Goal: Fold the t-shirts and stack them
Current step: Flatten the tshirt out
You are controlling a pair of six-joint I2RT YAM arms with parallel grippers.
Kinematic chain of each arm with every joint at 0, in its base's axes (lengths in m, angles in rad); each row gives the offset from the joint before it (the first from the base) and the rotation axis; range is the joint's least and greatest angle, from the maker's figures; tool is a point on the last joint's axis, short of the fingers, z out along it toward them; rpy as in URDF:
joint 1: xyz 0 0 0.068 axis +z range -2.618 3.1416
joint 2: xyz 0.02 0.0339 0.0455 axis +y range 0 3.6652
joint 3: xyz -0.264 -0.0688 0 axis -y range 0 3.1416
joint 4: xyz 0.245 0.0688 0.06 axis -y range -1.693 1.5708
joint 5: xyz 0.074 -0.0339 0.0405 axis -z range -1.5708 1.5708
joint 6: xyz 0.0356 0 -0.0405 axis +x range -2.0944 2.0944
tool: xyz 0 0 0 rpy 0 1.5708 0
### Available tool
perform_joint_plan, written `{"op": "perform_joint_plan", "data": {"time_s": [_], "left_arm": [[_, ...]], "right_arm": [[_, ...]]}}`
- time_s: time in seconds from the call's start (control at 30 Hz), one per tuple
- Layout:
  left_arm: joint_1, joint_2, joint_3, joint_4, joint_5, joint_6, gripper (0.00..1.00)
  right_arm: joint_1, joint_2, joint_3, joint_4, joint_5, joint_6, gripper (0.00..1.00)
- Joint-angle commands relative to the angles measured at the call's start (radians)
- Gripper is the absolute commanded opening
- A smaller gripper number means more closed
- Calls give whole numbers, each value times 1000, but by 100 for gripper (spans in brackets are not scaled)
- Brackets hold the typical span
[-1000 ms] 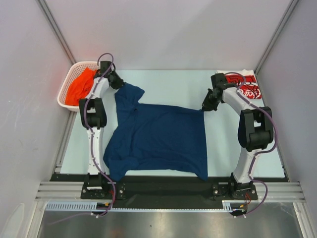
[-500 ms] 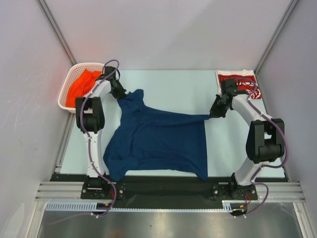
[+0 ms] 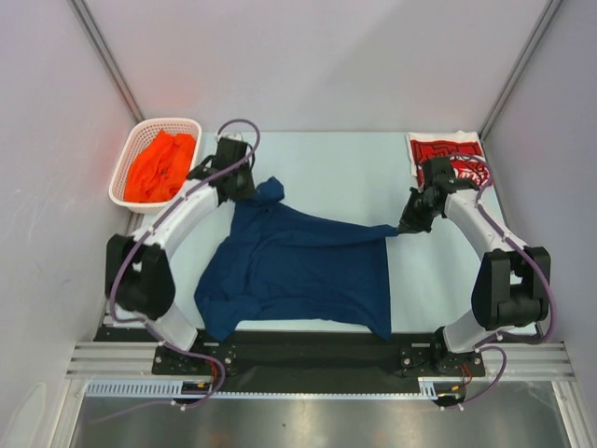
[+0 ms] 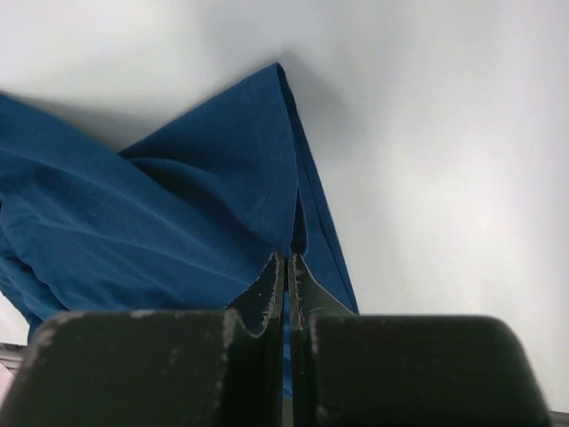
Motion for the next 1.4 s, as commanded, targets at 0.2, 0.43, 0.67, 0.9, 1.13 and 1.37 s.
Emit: {"op": "perform_joint_plan", "data": {"time_s": [0.2, 0.43, 0.67, 0.9, 1.13, 1.37], "left_arm": [[-115, -240, -436, -20, -31, -110, 0], [-115, -279, -424, -38, -29, -116, 45], [-115, -296, -480, 28, 119, -108, 54], [-130, -276, -486, 16, 210, -149, 53], [-147, -288, -552, 2, 218, -217, 50], [-112, -240, -577, 29, 236, -290, 41]], "right_arm": [[20, -105, -92, -9, -53, -16, 0], [26, -112, -90, -3, -59, -19, 0], [28, -104, -84, -2, -64, -22, 0], [28, -105, -80, -5, -64, -22, 0], [26, -111, -89, 3, -70, -16, 0], [30, -119, -92, 1, -67, -22, 0]]}}
